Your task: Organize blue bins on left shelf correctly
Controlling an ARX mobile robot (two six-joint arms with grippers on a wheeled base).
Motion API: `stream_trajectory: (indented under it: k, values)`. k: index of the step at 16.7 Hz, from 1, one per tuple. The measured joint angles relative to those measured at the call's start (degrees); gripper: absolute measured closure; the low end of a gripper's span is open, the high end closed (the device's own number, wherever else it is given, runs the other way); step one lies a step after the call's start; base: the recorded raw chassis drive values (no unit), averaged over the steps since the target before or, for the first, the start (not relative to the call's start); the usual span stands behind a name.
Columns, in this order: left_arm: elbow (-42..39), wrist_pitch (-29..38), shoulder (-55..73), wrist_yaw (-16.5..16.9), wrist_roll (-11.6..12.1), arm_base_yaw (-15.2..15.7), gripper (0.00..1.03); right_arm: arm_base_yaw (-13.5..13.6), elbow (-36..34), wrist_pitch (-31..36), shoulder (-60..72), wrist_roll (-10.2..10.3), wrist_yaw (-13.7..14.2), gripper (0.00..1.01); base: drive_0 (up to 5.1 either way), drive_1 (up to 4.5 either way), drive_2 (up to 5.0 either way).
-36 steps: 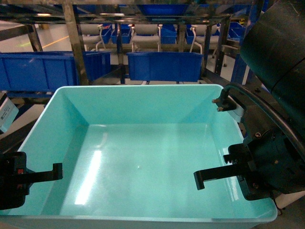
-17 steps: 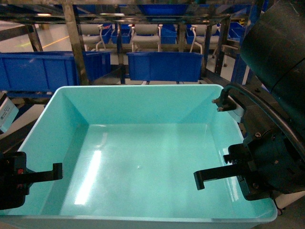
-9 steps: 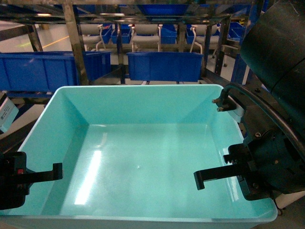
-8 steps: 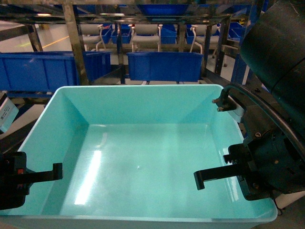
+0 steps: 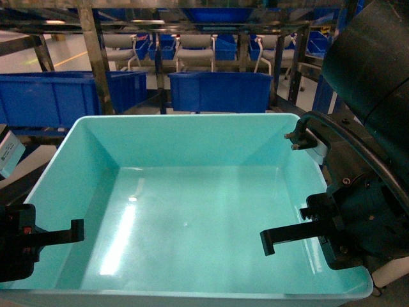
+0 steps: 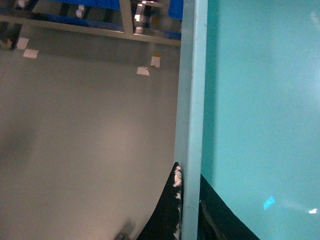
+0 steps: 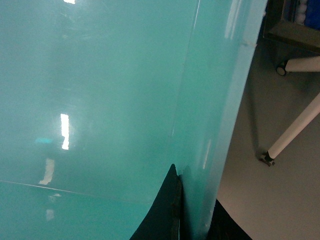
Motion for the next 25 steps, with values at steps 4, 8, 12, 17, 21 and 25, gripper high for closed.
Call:
stream_trajectory:
  k: [4,8,12,17,21,25]
  values:
    - [0.02,0.20,0.00,0.00,0.00,0.00,1.01,0.00,0.02,0.11,-0.04,0.00,0.00,0.99,0.0,4.28,-4.2]
    - [0.00,0.13,0.00,0.02,0.00,-0.02,1.01,0.00,0.00,0.13,-0.02,0.00,-0.04,0.99,0.1,4.43,-4.2]
    - [0.02,0.17,0.00,0.02,0.00,-0.04,1.01,0.00,0.00,0.24,-0.04,0.00,-0.04,0.99,0.1,4.41,-4.3]
    - [0.13,0.20,0.02,0.00,0.00,-0.04,1.01,-0.02,0.02,0.13,0.00,0.00,0.00,0.99,0.0,4.34,-4.3]
    - [0.13,0.04,0.02,0.00,0.00,-0.04,1.01,0.00,0.00,0.00,0.02,0.02,-0.02,0.99,0.0,4.34,-4.3]
    - [0.13,-0.02,0.02,0.00,0.00,-0.04,1.01,0.00,0.00,0.02,-0.02,0.00,-0.04,0.99,0.0,4.34,-4.3]
